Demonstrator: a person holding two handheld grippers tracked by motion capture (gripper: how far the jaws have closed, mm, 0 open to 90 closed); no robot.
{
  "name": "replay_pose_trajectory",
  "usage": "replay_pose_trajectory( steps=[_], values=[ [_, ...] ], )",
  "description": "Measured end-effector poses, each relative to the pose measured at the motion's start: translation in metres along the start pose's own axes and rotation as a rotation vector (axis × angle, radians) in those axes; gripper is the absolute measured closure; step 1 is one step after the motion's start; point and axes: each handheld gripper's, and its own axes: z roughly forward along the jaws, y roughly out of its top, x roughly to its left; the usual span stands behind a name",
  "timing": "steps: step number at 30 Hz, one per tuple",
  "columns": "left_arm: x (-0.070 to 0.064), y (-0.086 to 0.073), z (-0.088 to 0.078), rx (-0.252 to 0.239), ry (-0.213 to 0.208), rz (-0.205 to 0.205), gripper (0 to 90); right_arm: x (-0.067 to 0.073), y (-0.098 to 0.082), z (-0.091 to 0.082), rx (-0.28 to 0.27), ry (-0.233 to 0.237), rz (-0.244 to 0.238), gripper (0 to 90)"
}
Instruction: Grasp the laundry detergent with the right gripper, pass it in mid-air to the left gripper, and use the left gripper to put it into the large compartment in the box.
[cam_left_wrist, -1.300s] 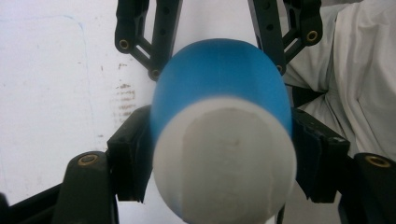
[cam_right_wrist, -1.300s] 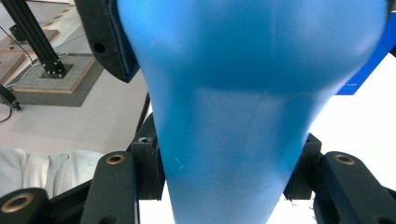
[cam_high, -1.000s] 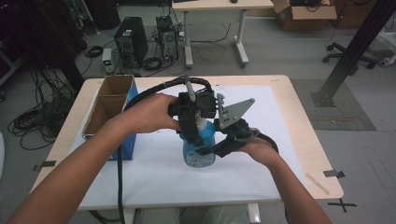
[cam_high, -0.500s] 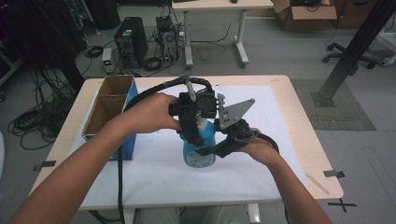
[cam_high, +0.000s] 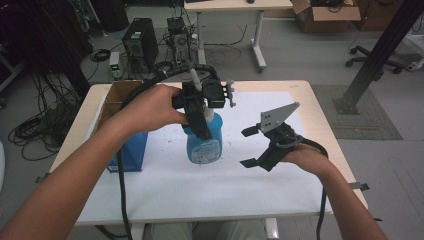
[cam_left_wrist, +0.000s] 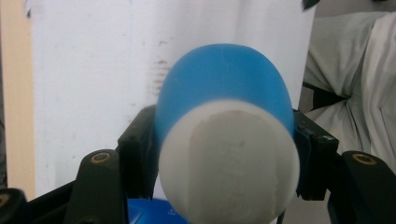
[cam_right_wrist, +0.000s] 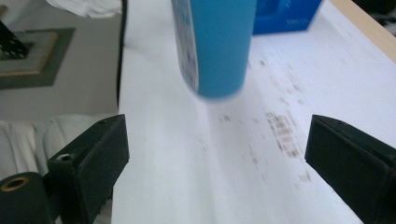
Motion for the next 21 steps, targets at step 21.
replay_pose_trajectory(
  steps=[21],
  values=[
    [0.048, -0.019, -0.056, 0.024, 0.107, -0.321, 37.9, -0.007, -0.009, -0.066, 0.174, -0.181, 0.021, 3.9]
  ],
)
